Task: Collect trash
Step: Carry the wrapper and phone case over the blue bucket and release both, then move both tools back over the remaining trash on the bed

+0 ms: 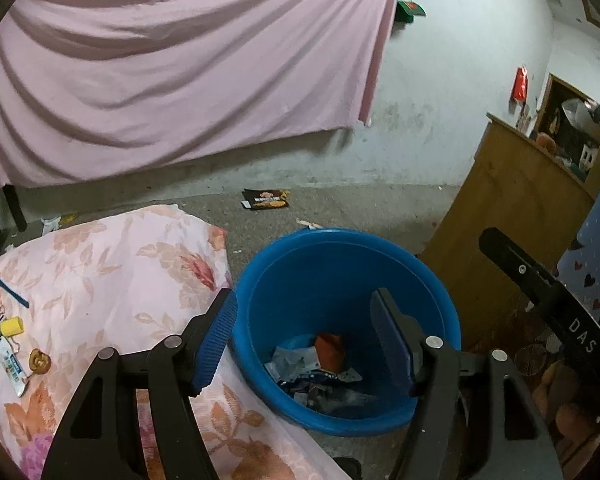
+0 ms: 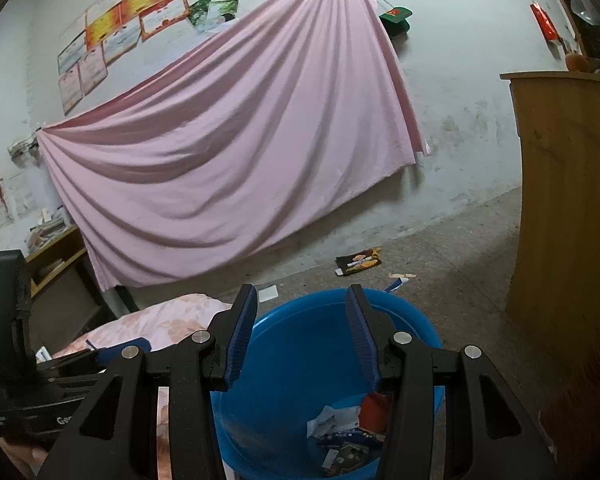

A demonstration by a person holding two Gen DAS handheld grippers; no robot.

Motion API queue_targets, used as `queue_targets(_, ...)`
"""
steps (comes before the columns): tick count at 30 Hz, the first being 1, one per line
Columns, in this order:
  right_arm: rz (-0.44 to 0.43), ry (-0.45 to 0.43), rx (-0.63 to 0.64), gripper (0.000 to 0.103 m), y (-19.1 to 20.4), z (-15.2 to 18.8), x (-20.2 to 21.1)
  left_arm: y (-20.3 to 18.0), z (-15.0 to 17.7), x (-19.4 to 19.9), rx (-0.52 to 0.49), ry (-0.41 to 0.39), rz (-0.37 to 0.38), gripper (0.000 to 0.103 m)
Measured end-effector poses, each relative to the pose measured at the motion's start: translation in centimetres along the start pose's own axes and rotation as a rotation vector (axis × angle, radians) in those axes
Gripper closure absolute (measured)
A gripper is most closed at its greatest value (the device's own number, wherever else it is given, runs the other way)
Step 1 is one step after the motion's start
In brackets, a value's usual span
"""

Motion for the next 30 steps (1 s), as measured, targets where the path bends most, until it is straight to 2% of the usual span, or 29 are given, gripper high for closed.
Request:
queue_targets(9, -0.003, -0.039, -0.003, 0.054, 0.7, -1.0, 0.2, 2.5, -2.1, 4.1, 0.036, -0.122, -0.013, 0.04)
queue_targets(11, -0.008, -0.056, 0.003, 0.052, 1.2, -1.5, 0.3, 3.1, -2.8, 5.1, 0.04, -0.15, -0.02, 0.036)
queue_targets(12, -0.01, -0.063, 0.009, 0.052, 1.5, -1.7, 0.4, 3.5, -3.2, 5.9, 0.045, -0.173, -0.023, 0.029)
queue_targets(17, -0.026, -0.108, 0.037, 0.05, 3.6, -2.9, 0.5, 5.5, -4.8, 9.3, 0.057, -0.274, -0.051, 0.028)
queue_targets(20, -0.036, -0.138, 0.061, 0.041, 5.2, -3.5, 0.7, 6.7, -5.5, 11.2, 0.054, -0.322, -0.09, 0.02)
queue_targets(21, -0.041, -0.15, 0.071, 0.037, 5.8, -3.8, 0.8, 7.3, -5.8, 11.7, 0.055, -0.346, -0.108, 0.007)
queue_targets(22, -0.045, -0.163, 0.083, 0.035, 6.4, -4.0, 0.9, 7.8, -6.0, 12.5, 0.06, -0.379, -0.123, 0.001)
queue_targets(24, -0.047, -0.185, 0.105, 0.027, 7.7, -4.5, 1.0, 9.0, -6.3, 14.2, 0.079, -0.461, -0.13, 0.001)
queue_targets(26, -0.038, -0.208, 0.114, 0.009, 8.5, -4.7, 1.2, 10.3, -6.4, 15.5, 0.097, -0.506, -0.154, 0.001)
queue_targets(28, -0.036, -0.251, 0.12, 0.001, 9.5, -5.2, 1.6, 11.7, -6.4, 16.2, 0.109, -0.529, -0.173, 0.001)
queue_targets(30, -0.041, -0.284, 0.126, 0.0, 10.5, -5.6, 1.9, 13.4, -6.2, 17.2, 0.116, -0.545, -0.188, 0.001)
Point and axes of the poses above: each gripper's, at about its wrist camera, not at the fingertips, and x roughly against the way its jaws point, y to its left, z to its underside, the point moved 9 cm from there along -x, roughly the way its jaws point, and after that the axes turned 15 degrees about x, right-handed, at the moved point
